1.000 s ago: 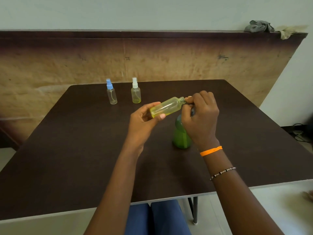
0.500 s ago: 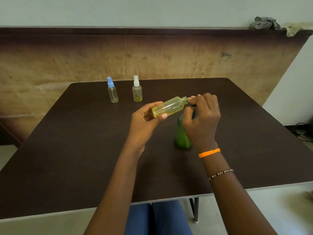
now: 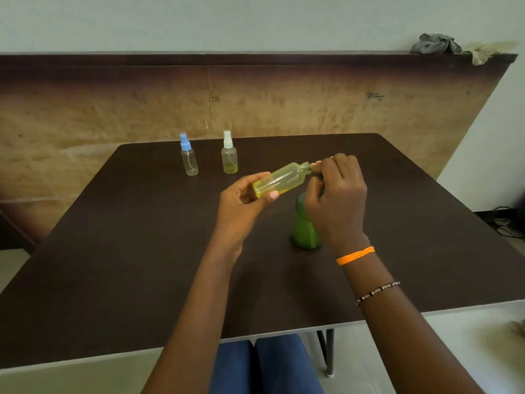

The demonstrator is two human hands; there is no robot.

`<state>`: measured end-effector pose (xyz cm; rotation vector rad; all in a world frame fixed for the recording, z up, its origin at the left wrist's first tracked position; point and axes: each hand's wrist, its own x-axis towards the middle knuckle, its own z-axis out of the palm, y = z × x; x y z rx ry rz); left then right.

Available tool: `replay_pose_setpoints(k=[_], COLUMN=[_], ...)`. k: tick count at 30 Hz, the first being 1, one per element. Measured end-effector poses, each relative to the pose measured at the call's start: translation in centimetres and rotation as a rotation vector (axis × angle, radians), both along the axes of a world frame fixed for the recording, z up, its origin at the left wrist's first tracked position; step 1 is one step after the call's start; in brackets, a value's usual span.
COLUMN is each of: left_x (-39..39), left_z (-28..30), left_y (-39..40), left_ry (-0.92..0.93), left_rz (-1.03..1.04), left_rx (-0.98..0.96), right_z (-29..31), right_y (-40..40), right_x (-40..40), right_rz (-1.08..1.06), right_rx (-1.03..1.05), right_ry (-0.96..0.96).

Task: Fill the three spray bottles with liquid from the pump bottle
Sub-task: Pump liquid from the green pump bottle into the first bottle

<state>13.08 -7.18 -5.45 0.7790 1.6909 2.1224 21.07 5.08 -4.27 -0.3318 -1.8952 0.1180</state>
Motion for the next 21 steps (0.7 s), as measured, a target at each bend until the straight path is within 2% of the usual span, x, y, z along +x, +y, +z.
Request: replay_pose_setpoints(k=[5, 12, 21], left_x=[-0.2, -0.2, -0.3], left_z=[-0.2, -0.1, -0.5], left_y=[-0.1, -0.2, 0.2], left_ry=[-0.003, -0.003, -0.02], left_rz=[-0.003, -0.013, -0.022], left_rx=[-0.02, -0.001, -0.001], right_z=[-1.0, 0.7, -1.1], right_y=[0.1, 0.0, 0.6], right_x=[-0.1, 0.2, -0.4], right_rz=[-0.005, 0.039, 0.017], right_rx=[0.001, -0.046, -0.017], right_ry=[0.036, -0.008, 0.072])
